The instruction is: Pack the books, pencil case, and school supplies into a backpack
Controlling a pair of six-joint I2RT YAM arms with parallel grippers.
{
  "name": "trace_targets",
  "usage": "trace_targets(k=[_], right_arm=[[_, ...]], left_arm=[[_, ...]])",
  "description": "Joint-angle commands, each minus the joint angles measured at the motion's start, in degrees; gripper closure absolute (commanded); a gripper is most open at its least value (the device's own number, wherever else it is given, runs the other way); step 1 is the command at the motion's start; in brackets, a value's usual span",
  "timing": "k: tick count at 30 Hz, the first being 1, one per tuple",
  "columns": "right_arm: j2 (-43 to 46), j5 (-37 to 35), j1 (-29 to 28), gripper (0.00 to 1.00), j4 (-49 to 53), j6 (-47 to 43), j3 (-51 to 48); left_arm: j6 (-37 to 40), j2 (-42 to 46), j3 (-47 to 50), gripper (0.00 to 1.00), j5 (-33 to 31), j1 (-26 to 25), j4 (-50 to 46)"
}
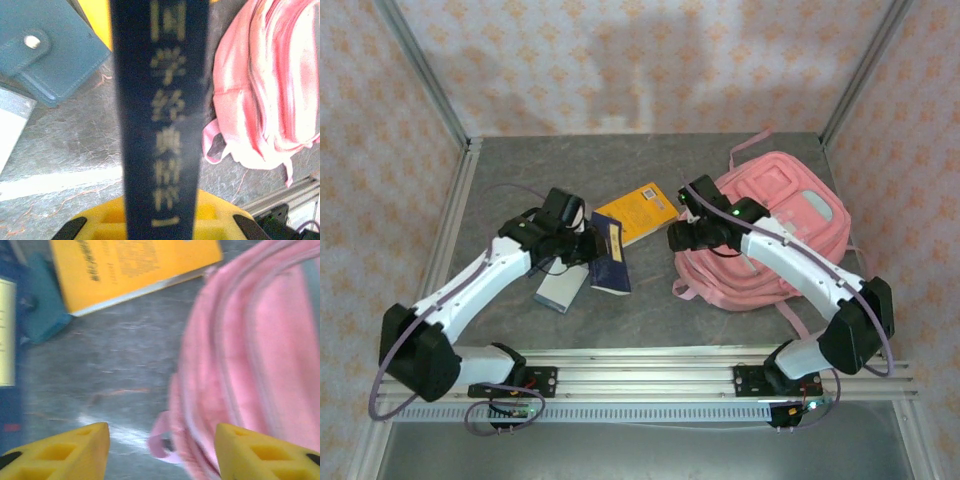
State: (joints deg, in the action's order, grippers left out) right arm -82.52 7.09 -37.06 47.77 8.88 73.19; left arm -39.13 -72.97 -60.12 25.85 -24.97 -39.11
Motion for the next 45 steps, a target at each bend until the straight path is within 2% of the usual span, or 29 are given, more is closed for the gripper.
trace_targets(k=[1,3,8,11,13,16,20,22,25,31,33,35,38,45], right_arm=[[-3.1,-14.7,-0.2,0.38,4.9,-5.8,-0.4],[-4.9,-18.7,0.1,0.36,3.3,-6.3,-0.4],[-12.0,-21.9,0.3,0.34,-0.3,-6.5,-0.5],[-16.6,-24.4,0.3,0.37,-2.7,-7.0,-1.1],[-18.8,-28.3,0.3,0.42,-3.8,-7.2,-0.8],[-19.8,-32.9,0.3,0.55,-5.2,-7.1,-0.5],[-18.6,-34.6,0.3,0.88,-7.8,-8.1,-1.4],[-17.7,-34.1,0.3,0.99,-7.6,-8.5,-1.2],[-13.9,-31.7,0.3,1.0,-7.8,-9.3,-1.2],[-5.4,-22.5,0.4,1.0,-6.8,-9.2,-0.1],[-4.7,-16.6,0.6,1.0,-6.2,-9.0,0.1],[-6.8,-10.8,1.3,0.79,-3.3,-7.8,2.1],[-11.3,-7.9,1.7,0.69,0.3,-6.2,4.3],[-16.9,-10.6,2.9,0.65,-0.4,-3.4,4.9]], left_arm=[[-2.7,2.7,-2.5,1.0,-6.4,0.0,-7.0],[-2.9,3.5,-3.4,1.0,-6.3,-0.2,-8.2],[-1.9,3.8,-6.0,1.0,-5.9,-0.3,-11.1],[-1.4,3.8,-7.6,1.0,-5.7,-0.3,-12.7],[-1.2,3.8,-8.4,1.0,-5.3,-0.3,-13.6],[-0.8,3.8,-9.5,1.0,-5.0,-0.3,-14.7],[0.0,3.5,-10.7,1.0,-4.7,-0.3,-15.5],[0.4,3.0,-11.6,1.0,-4.5,-0.3,-15.8],[0.5,2.1,-12.4,1.0,-3.5,-0.4,-14.9],[0.8,-1.3,-14.7,1.0,-2.9,-1.7,-12.6],[0.4,-2.0,-14.6,1.0,-2.8,-1.7,-11.5],[0.0,-2.3,-14.2,1.0,-2.4,-1.7,-10.3],[-0.2,-2.5,-14.0,1.0,-2.5,-1.7,-9.8],[0.7,-2.2,-13.8,1.0,-2.7,-1.7,-10.7]])
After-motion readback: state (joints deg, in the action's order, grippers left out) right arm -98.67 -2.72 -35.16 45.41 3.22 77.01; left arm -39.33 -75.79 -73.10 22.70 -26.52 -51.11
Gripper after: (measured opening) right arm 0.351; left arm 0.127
